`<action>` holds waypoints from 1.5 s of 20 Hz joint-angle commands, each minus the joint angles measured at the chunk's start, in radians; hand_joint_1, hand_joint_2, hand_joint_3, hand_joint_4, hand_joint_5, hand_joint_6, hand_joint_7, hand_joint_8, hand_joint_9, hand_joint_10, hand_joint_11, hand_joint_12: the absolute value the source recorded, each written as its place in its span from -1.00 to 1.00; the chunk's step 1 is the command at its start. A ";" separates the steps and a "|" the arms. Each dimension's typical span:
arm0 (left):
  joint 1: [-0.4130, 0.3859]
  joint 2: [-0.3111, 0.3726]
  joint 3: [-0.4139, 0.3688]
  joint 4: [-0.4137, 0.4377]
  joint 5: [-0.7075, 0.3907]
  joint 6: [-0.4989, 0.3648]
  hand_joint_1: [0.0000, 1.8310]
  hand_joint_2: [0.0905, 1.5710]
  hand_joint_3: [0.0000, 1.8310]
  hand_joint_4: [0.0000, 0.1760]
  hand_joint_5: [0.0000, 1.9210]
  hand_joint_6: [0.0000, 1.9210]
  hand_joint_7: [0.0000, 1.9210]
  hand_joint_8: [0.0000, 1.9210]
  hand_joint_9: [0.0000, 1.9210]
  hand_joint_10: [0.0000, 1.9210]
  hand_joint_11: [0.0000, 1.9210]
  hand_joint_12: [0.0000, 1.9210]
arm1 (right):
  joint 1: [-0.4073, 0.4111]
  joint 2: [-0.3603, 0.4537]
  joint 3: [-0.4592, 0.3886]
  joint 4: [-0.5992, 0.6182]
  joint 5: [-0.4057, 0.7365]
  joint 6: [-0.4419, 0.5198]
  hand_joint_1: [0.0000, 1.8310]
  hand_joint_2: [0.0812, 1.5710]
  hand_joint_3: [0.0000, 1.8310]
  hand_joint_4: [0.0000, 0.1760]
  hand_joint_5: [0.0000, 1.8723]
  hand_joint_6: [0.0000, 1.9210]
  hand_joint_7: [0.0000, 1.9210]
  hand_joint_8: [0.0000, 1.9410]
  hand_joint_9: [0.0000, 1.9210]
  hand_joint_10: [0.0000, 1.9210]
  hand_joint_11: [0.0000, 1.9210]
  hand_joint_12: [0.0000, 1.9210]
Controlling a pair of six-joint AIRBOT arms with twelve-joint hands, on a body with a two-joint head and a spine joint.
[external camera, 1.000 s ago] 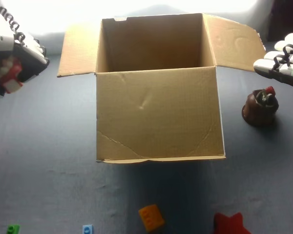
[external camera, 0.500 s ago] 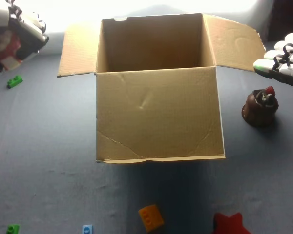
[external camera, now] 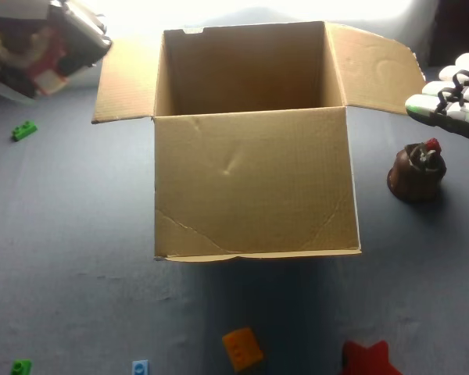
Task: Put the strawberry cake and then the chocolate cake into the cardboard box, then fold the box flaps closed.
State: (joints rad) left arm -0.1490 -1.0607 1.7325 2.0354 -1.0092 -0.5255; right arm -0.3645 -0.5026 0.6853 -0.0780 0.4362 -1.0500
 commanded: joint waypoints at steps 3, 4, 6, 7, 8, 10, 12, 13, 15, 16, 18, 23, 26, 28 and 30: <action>-0.038 -0.030 0.009 -0.050 0.023 0.002 0.41 0.57 -0.86 -1.00 -0.34 0.62 -0.42 0.65 -0.38 0.84 -0.39 1.00 | 0.008 0.011 -0.001 0.010 0.113 -0.004 0.15 0.24 -1.00 -0.93 -1.00 -1.00 -0.97 -1.00 -0.99 -1.00 -1.00 -0.99; -0.048 -0.046 0.012 -0.041 0.022 0.002 0.41 0.59 -0.90 -1.00 -0.33 0.61 -0.40 0.62 -0.37 0.83 -0.39 1.00 | 0.008 0.011 -0.001 0.010 0.113 -0.004 0.18 0.23 -1.00 -0.94 -1.00 -1.00 -0.97 -1.00 -0.99 -1.00 -0.99 -0.99; -0.059 -0.086 0.033 -0.031 0.016 -0.001 0.23 0.59 -0.93 -0.84 -0.29 0.58 -0.36 0.63 -0.40 0.99 -0.38 1.00 | 0.009 0.011 -0.001 0.010 0.114 -0.004 0.21 0.22 -1.00 -0.92 -1.00 -1.00 -0.95 -0.99 -0.98 -0.99 -0.99 -0.99; -0.063 -0.106 0.048 -0.029 0.015 -0.001 0.23 0.59 -0.94 -0.81 -0.28 0.56 -0.35 0.64 -0.39 1.00 -0.37 1.00 | 0.009 0.011 -0.001 0.010 0.114 -0.004 0.22 0.21 -1.00 -0.96 -1.00 -1.00 -0.96 -0.99 -1.00 -1.00 -1.00 -1.00; -0.064 -0.127 0.062 -0.025 0.015 -0.001 0.23 0.59 -0.94 -0.81 -0.28 0.56 -0.35 0.64 -0.39 1.00 -0.37 1.00 | 0.009 0.011 -0.001 0.010 0.114 -0.004 0.22 0.21 -1.00 -0.96 -1.00 -1.00 -0.96 -0.99 -1.00 -1.00 -1.00 -1.00; -0.065 -0.164 0.083 -0.021 0.015 -0.001 0.26 0.60 -0.95 -1.00 -0.27 0.55 -0.39 0.66 -0.41 0.97 -0.43 1.00 | 0.010 0.011 -0.001 0.010 0.115 -0.004 0.20 0.23 -1.00 -0.91 -1.00 -1.00 -0.99 -1.00 -1.00 -1.00 -1.00 -1.00; -0.064 -0.191 0.085 -0.013 0.015 -0.001 0.25 0.60 -0.94 -1.00 -0.29 0.58 -0.37 0.63 -0.40 0.97 -0.40 1.00 | 0.010 0.011 -0.001 0.010 0.116 -0.004 0.17 0.25 -0.99 -1.00 -1.00 -1.00 -0.98 -0.99 -1.00 -1.00 -1.00 -1.00; -0.063 -0.202 0.083 -0.010 0.015 -0.001 0.23 0.60 -0.94 -0.86 -0.29 0.58 -0.37 0.65 -0.41 0.99 -0.40 1.00 | 0.011 0.011 -0.001 0.010 0.116 -0.004 0.16 0.24 -1.00 -0.93 -1.00 -1.00 -0.97 -0.99 -1.00 -1.00 -1.00 -1.00; -0.058 -0.224 0.081 -0.009 0.016 0.000 0.22 0.61 -0.96 -0.76 -0.29 0.57 -0.35 0.65 -0.40 1.00 -0.38 1.00 | 0.011 0.011 -0.001 0.024 0.116 -0.004 0.17 0.23 -1.00 -0.95 -1.00 -1.00 -0.96 -0.99 -1.00 -1.00 -1.00 -1.00; -0.053 -0.237 0.081 -0.009 0.016 0.000 0.23 0.60 -0.97 -0.83 -0.27 0.54 -0.35 0.65 -0.40 1.00 -0.36 1.00 | 0.012 0.010 -0.001 0.044 0.110 -0.004 0.19 0.22 -1.00 -0.96 -1.00 -1.00 -0.96 -0.99 -1.00 -1.00 -1.00 -1.00; -0.043 -0.264 0.086 -0.004 0.016 0.000 0.22 0.63 -0.96 -0.88 -0.30 0.64 -0.38 0.64 -0.38 1.00 -0.36 1.00 | 0.014 0.010 0.000 0.052 0.105 -0.004 0.16 0.22 -1.00 -0.95 -1.00 -1.00 -0.97 -1.00 -1.00 -1.00 -1.00 -1.00; -0.026 -0.313 0.096 0.000 0.020 0.008 0.25 0.62 -0.93 -1.00 -0.32 0.59 -0.39 0.71 -0.39 0.97 -0.38 1.00 | 0.018 0.009 0.000 0.078 0.105 -0.004 0.13 0.24 -1.00 -0.87 -1.00 -1.00 -0.98 -1.00 -1.00 -1.00 -0.99 -0.99; -0.011 -0.335 0.116 0.001 0.022 0.016 0.22 0.61 -0.96 -0.76 -0.29 0.56 -0.35 0.65 -0.39 1.00 -0.36 1.00 | 0.017 0.007 0.003 0.101 0.104 -0.004 0.14 0.24 -1.00 -0.91 -1.00 -1.00 -0.96 -0.99 -0.98 -0.99 -0.98 -0.99; -0.005 -0.342 0.129 0.002 0.024 0.021 0.40 0.60 -0.95 -1.00 -0.37 0.60 -0.35 0.55 -0.34 0.79 -0.48 1.00 | 0.019 0.002 0.012 0.165 0.084 -0.004 0.16 0.23 -1.00 -0.96 -1.00 -1.00 -0.94 -0.99 -0.96 -0.99 -0.96 -0.97; 0.001 -0.350 0.138 0.002 0.030 0.026 0.25 0.63 -1.00 -1.00 -0.36 0.52 -0.31 0.61 -0.41 0.59 -0.54 0.86 | 0.022 -0.001 0.023 0.196 0.064 -0.004 0.15 0.23 -1.00 -0.96 -1.00 -1.00 -0.94 -1.00 -0.97 -1.00 -0.99 -0.90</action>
State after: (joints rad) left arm -0.1402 -1.4158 1.8683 2.1082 -1.0103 -0.5060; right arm -0.3557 -0.5152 0.7063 0.1181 0.3939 -1.0508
